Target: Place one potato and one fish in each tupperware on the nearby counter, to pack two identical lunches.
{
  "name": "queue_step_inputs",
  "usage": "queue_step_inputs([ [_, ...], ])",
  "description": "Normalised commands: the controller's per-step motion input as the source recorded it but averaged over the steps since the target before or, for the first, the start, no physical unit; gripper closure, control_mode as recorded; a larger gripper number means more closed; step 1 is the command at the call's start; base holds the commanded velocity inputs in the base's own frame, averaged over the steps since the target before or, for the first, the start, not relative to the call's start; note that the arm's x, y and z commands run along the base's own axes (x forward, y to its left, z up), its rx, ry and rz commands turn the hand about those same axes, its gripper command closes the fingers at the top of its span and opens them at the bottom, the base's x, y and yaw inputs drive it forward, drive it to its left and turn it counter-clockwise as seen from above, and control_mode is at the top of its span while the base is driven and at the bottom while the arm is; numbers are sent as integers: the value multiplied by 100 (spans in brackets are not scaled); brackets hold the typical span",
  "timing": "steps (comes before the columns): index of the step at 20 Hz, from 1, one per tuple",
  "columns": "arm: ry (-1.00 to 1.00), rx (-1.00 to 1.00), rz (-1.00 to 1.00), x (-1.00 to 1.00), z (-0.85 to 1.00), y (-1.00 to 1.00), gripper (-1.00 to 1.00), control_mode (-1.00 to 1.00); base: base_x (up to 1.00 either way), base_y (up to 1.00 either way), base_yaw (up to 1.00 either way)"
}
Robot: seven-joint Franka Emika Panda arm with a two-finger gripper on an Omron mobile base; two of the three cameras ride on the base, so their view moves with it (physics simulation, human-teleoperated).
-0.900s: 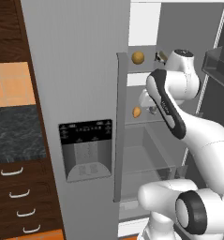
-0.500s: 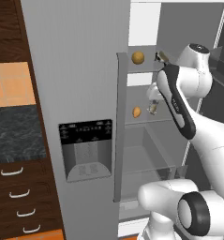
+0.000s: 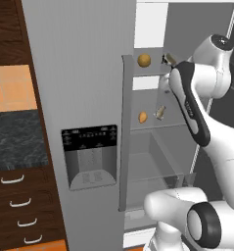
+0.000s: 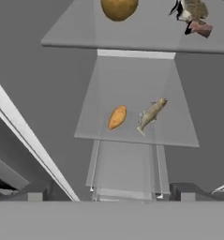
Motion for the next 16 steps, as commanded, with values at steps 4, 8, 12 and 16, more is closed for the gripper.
queue_step_inputs([
  [4, -3, -4, 0, 5, 49, -28, -100, -100, 0, 0, 0],
  [8, 6, 10, 2, 12, 5, -49, -100, -100, 0, 0, 0],
  [12, 3, -8, -3, 62, -8, -21, -100, -100, 0, 0, 0],
  [16, 0, -10, -3, 68, 0, -14, -100, -100, 0, 0, 0],
])
